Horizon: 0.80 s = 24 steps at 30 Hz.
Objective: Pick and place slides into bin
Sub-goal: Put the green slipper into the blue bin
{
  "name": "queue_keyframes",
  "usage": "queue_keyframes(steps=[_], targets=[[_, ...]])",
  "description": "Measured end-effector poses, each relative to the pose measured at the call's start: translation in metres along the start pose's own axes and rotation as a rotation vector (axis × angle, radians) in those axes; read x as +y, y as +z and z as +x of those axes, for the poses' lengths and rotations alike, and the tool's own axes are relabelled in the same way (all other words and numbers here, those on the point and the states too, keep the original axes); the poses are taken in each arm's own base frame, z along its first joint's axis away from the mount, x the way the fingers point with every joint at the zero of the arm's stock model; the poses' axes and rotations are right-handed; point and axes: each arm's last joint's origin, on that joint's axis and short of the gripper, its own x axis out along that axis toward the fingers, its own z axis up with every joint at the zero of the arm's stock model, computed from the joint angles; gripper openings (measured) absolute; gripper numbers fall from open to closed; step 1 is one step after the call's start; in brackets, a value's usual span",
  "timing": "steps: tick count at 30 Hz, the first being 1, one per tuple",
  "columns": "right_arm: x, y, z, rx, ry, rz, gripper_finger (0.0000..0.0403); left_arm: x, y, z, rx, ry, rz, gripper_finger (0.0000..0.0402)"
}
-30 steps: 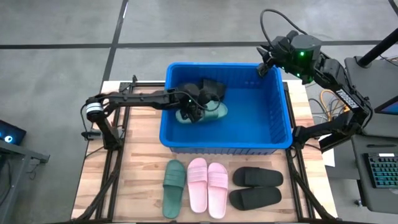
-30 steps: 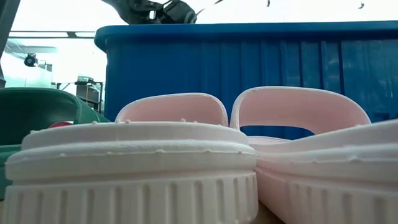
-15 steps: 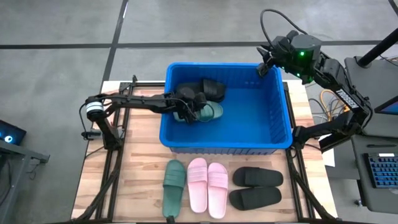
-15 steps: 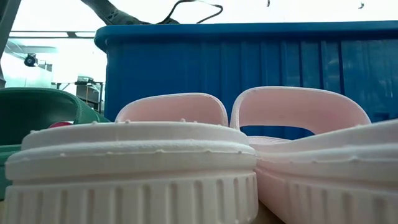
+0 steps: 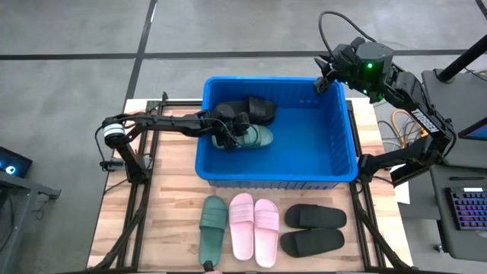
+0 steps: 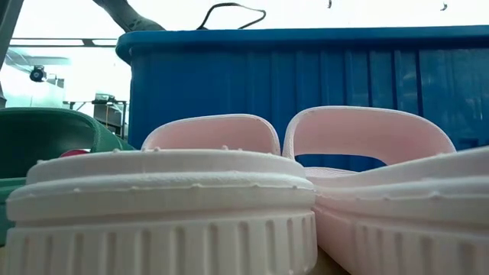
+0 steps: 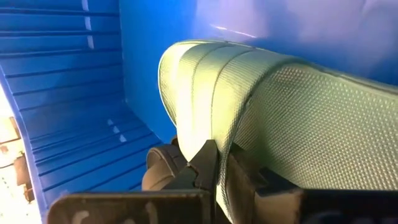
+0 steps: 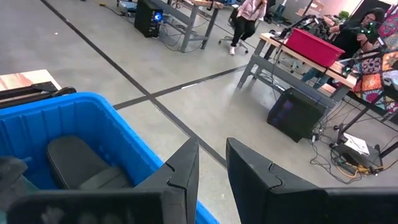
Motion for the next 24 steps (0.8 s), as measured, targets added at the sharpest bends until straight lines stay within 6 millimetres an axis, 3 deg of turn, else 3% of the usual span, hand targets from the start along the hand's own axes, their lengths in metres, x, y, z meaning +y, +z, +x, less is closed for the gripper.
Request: queue_keyframes(steps=[7, 15, 24], targets=[[0.0, 0.0, 0.0, 0.0, -0.001, 0.0, 0.0073, 0.0016, -0.0006, 0.0003, -0.013, -0.004, -0.013, 0.0011], [0.0, 0.0, 0.0, 0.0, 0.0, 0.008, 0.0073, 0.0008, -0.0011, 0.0004, -0.02, -0.04, -0.023, 0.0072], [-0.0001, -0.0001, 0.0, 0.001, -0.001, 0.008, 0.0073, 0.0045, -0.0011, -0.0074, -0.015, -0.024, -0.174, 0.0131]])
